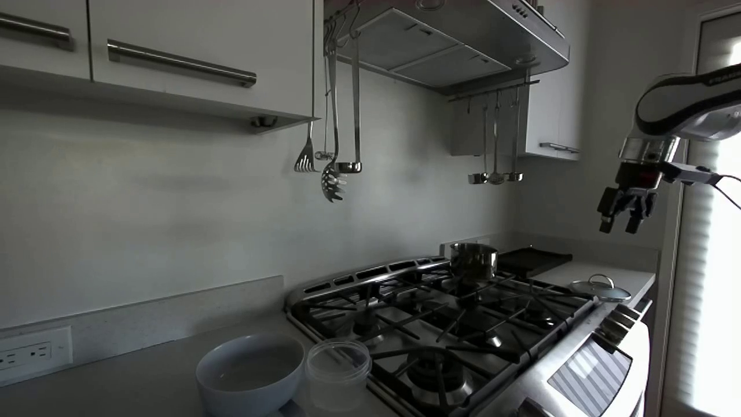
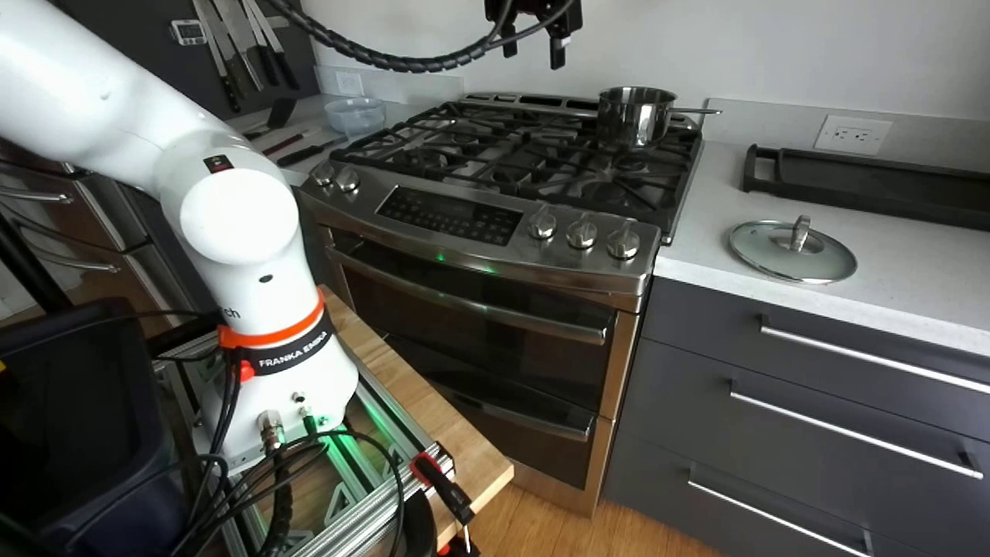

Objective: Slide the silver pot to the bottom right cooker on the stove

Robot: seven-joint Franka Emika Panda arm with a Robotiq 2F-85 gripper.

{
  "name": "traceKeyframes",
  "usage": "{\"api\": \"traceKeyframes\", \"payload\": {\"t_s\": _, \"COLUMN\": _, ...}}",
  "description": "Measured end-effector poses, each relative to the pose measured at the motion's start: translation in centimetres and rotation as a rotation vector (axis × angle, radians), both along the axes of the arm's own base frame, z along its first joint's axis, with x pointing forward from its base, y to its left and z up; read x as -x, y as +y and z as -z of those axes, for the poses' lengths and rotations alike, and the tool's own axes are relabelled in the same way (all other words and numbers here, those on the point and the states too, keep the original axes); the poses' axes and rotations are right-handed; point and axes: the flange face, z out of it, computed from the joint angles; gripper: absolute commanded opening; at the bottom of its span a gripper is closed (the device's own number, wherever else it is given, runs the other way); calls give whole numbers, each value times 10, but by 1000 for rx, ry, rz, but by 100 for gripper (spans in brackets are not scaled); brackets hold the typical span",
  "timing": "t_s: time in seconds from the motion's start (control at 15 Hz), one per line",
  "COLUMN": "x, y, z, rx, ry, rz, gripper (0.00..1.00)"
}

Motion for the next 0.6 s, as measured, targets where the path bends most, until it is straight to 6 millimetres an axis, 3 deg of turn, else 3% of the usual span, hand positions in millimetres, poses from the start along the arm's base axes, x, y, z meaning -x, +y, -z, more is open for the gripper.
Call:
{"api": "traceKeyframes", "payload": {"t_s": 0.33, "x": -55, "y": -31, "z": 11, "rx": 27, "ry": -7, "rz": -127, "gripper": 100}}
{"api": "traceKeyframes", "payload": {"t_s": 0.6, "x": -68, "y": -33, "z": 14, "rx": 34, "ry": 2, "rz": -136, "gripper": 100}}
